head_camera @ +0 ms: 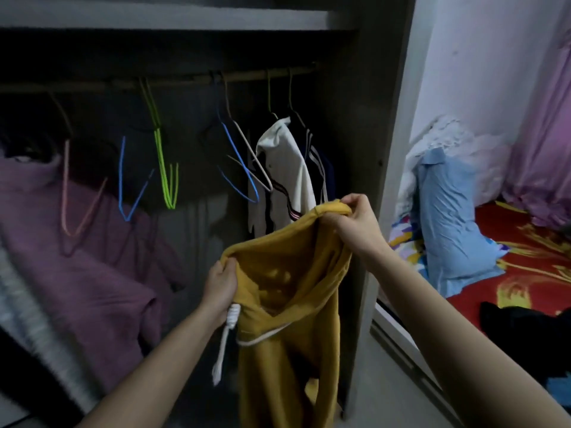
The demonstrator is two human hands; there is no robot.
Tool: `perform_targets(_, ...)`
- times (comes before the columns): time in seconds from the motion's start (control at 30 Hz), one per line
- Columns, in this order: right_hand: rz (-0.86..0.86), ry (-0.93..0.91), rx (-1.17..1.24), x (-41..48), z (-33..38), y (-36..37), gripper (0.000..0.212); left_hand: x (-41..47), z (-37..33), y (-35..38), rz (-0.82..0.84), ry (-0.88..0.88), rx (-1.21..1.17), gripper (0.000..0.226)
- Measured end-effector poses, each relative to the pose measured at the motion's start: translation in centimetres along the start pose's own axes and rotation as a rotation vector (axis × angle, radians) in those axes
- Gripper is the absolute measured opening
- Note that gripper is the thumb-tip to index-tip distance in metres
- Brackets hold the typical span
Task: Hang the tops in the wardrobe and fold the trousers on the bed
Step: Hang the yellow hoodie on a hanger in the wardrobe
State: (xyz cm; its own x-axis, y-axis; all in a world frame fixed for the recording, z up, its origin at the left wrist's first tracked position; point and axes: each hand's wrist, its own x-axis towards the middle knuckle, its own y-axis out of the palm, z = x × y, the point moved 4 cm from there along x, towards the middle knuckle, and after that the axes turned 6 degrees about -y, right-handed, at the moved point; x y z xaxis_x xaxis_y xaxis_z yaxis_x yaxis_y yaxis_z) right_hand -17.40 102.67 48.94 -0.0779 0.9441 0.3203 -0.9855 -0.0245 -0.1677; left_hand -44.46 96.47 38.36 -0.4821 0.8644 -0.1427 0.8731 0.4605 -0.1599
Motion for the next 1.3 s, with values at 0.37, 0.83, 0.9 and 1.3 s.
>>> perform_targets(0.37, 0.757, 0.066, -0.93, 3.7, -6.2, 7.3, 0.038, -0.5, -5.7, -5.5, -0.33, 0.132, -0.006, 0.022)
perform_targets(0.83, 0.461, -0.14, -0.034, 11.5, 9.6, 27.3, 0.044, 0.3, -5.8, -16.2, -0.501, -0.006, -0.251, 0.022)
perform_targets(0.9, 0.486, -0.157, -0.206, 10.9, 9.8, 29.8, 0.052, 0.6, -5.5, -16.8, -0.492, 0.001, -0.247, 0.023)
perform_targets(1.3, 0.039, -0.516, -0.323, 12.0, 9.3, 28.3, 0.034, 4.2, -4.5, -17.4, -0.429, 0.011, -0.223, 0.026)
